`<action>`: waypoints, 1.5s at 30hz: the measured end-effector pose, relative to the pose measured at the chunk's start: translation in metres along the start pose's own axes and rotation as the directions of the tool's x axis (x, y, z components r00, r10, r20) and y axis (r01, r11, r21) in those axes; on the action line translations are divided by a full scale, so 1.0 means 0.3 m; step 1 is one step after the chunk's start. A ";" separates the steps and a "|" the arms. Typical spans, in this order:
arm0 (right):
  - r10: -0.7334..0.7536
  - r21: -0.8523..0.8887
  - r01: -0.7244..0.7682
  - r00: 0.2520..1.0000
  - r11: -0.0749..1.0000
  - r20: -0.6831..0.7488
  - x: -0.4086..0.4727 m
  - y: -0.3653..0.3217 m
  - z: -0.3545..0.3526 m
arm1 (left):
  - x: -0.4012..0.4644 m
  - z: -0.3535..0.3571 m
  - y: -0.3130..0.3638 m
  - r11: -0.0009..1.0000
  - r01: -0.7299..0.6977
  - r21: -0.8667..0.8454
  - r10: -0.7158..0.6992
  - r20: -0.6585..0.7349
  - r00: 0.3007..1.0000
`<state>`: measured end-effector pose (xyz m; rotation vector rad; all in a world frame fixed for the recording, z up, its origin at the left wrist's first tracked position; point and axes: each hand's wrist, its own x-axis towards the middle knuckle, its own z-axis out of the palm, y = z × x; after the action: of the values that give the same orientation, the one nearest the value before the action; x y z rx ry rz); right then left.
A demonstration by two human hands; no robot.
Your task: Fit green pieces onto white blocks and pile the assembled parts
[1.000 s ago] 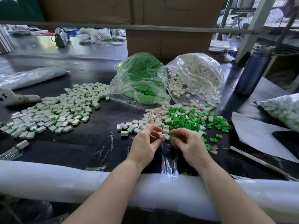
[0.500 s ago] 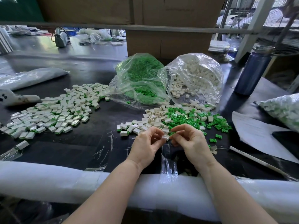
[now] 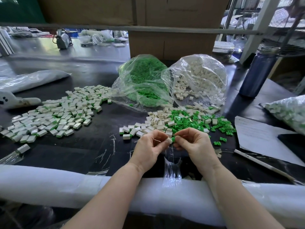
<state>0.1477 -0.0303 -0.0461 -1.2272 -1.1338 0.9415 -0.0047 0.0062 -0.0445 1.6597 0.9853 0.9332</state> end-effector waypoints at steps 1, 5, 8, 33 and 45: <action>-0.006 -0.014 0.006 1.000 1.000 -0.001 -0.001 -0.001 0.001 | 0.000 -0.001 -0.001 1.000 0.002 -0.008 -0.002 0.004 1.000; -0.016 -0.043 0.016 1.000 0.999 -0.004 -0.004 -0.008 0.004 | 0.001 0.002 -0.005 0.999 0.008 -0.034 -0.007 0.020 1.000; -0.028 -0.115 0.028 1.000 0.993 -0.002 -0.006 -0.009 0.010 | 0.001 0.002 -0.004 1.000 0.001 -0.023 0.000 0.035 0.999; 0.065 -0.158 -0.045 0.990 0.986 0.126 -0.007 -0.004 -0.003 | -0.002 0.000 -0.009 0.996 -0.043 0.075 0.034 0.116 0.993; 0.089 -0.156 -0.063 0.983 0.986 0.162 -0.004 -0.002 -0.007 | -0.005 -0.005 -0.005 0.990 -0.068 0.126 0.049 0.148 0.988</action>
<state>0.1495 -0.0318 -0.0457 -1.3400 -1.3189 1.0488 -0.0069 0.0056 -0.0458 1.8482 0.9199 0.7883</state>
